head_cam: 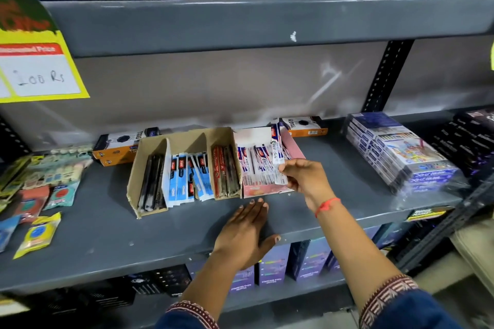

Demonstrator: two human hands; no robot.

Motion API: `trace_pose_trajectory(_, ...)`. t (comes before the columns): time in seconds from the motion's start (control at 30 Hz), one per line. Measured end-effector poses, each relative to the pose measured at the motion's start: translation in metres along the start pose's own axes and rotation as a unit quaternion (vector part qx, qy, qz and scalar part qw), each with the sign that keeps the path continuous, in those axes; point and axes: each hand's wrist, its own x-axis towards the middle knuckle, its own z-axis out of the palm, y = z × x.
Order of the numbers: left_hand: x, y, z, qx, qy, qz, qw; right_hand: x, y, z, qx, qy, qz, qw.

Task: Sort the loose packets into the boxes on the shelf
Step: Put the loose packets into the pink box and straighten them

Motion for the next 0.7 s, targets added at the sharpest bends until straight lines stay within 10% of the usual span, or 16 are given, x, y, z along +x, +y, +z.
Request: trace_pose_trajectory(0.7,-0.019,-0.024,0.0,-0.006,0.027,-0.072,0.997,0.056,0.018,0.069,-0.434,-0.035,-0.055,0.899)
